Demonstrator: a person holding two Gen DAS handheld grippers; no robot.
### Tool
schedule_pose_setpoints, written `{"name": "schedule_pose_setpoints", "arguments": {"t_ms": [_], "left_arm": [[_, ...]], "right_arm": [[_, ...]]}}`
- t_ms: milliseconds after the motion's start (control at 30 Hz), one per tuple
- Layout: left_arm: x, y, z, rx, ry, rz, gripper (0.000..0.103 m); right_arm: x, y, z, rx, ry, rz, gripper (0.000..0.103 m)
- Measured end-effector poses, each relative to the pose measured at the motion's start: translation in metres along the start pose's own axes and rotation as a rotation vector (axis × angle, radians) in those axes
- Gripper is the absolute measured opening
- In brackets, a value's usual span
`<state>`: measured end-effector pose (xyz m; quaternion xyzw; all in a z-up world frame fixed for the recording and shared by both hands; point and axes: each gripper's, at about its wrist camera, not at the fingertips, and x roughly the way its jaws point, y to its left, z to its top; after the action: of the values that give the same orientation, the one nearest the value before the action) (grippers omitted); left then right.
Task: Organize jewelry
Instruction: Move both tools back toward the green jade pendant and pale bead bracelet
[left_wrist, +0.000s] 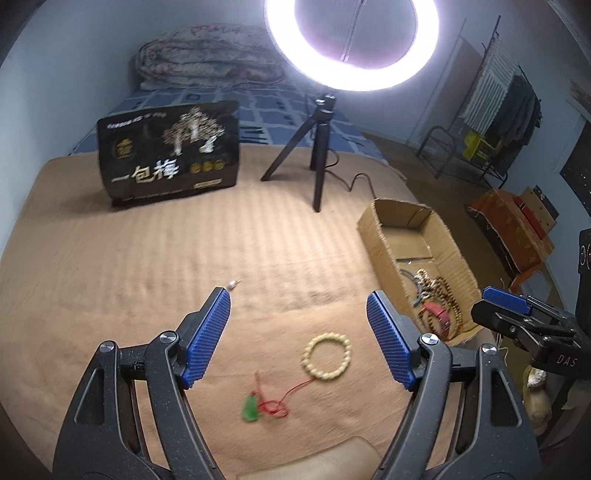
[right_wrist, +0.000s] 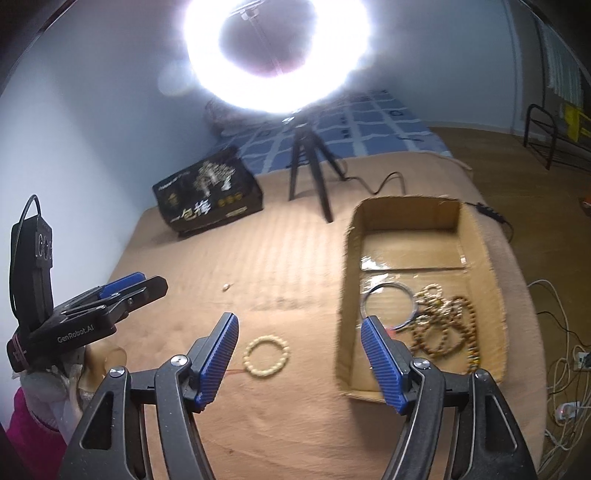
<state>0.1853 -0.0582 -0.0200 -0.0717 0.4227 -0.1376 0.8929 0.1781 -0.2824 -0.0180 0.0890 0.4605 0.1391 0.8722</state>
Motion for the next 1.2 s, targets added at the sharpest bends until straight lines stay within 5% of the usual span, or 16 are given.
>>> {"name": "schedule_pose_setpoints", "arguments": {"t_ms": [233, 433, 800, 1200], "left_arm": [[0.0, 0.025, -0.024, -0.005, 0.038, 0.016, 0.078], [0.011, 0.038, -0.044, -0.015, 0.098, 0.011, 0.066], [0.038, 0.049, -0.073, -0.014, 0.213, -0.02, 0.05], [0.064, 0.049, -0.09, 0.016, 0.301, -0.028, 0.043]], "right_arm": [[0.033, 0.014, -0.018, 0.006, 0.09, 0.029, 0.071], [0.061, 0.028, -0.031, -0.021, 0.178, 0.044, 0.07], [0.109, 0.015, -0.044, 0.106, 0.292, 0.01, 0.038], [0.13, 0.021, -0.044, 0.082, 0.324, -0.038, 0.031]]}}
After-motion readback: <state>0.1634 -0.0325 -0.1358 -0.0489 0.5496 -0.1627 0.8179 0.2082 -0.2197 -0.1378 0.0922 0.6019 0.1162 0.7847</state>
